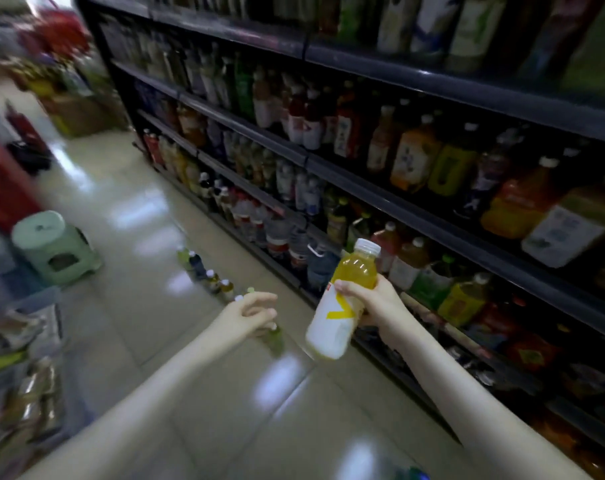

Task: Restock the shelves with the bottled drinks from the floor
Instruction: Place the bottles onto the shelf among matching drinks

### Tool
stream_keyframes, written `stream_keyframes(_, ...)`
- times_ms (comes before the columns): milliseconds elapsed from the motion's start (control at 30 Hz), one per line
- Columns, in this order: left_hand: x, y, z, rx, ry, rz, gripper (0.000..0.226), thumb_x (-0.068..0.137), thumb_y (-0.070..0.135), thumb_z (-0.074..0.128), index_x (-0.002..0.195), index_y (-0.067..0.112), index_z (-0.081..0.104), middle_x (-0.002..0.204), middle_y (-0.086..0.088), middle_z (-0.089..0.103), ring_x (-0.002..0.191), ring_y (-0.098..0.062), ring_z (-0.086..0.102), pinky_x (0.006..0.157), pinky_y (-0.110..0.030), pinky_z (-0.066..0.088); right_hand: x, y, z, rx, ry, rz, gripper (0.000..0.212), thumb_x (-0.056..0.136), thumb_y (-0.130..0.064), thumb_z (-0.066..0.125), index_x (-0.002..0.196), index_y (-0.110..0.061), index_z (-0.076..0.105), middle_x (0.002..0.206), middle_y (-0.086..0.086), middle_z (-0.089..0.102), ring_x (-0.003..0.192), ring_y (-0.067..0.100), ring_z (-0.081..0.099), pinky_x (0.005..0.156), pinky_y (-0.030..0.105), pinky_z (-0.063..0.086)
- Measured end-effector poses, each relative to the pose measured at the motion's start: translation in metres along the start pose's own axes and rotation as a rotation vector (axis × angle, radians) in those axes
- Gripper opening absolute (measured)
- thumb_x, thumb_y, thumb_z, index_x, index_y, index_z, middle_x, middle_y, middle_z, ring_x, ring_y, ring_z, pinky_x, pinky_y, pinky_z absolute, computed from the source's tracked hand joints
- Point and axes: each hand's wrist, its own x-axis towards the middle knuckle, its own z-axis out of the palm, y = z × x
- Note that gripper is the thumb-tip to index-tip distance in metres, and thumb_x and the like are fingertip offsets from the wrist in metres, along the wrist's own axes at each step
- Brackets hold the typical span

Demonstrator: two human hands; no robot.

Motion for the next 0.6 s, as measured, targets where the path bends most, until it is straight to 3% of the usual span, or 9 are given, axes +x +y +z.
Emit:
stream_keyframes(133,0.032,0.024,-0.067,0.016,0.032,0.04,0.021,0.094,0.018,0.059,0.115,0.024,0.061,0.108,-0.008,0.068,0.089,-0.012,0.065,0.075,-0.017,0.05,0.055,-0.028,0.064,0.01,-0.027,-0.057,0.017,0.082,-0.014,0.074,0.091,-0.02,0.062,0.083,-0.003,0.072,0.067,0.008,0.069,0.053,0.023,0.053)
stream_keyframes(367,0.13,0.039,-0.152,0.039,-0.063,0.042,0.026,0.094,0.02,0.06,0.119,0.025,0.058,0.115,-0.01,0.067,0.103,-0.021,0.064,0.087,-0.028,0.052,0.182,-0.059,0.146,-0.038,-0.082,-0.094,0.043,0.076,-0.024,0.08,0.113,-0.018,0.059,0.102,0.0,0.073,0.088,0.015,0.072,0.07,0.032,0.056)
stream_keyframes(500,0.206,0.044,-0.219,0.103,-0.12,0.01,0.045,0.084,0.032,0.072,0.124,0.024,0.051,0.119,-0.002,0.064,0.101,-0.011,0.063,0.082,-0.025,0.052,0.272,-0.076,0.2,-0.06,-0.151,-0.116,0.045,0.076,-0.021,0.08,0.114,-0.016,0.057,0.103,0.002,0.072,0.087,0.015,0.071,0.062,0.025,0.054)
stream_keyframes(600,0.256,0.056,-0.277,0.19,-0.13,0.008,0.067,0.067,0.049,0.079,0.122,0.029,0.047,0.117,0.007,0.064,0.108,-0.005,0.062,0.092,-0.028,0.052,0.335,-0.097,0.248,-0.061,-0.199,-0.141,0.056,0.071,-0.025,0.084,0.117,-0.014,0.054,0.107,0.006,0.071,0.088,0.015,0.071,0.061,0.022,0.052)
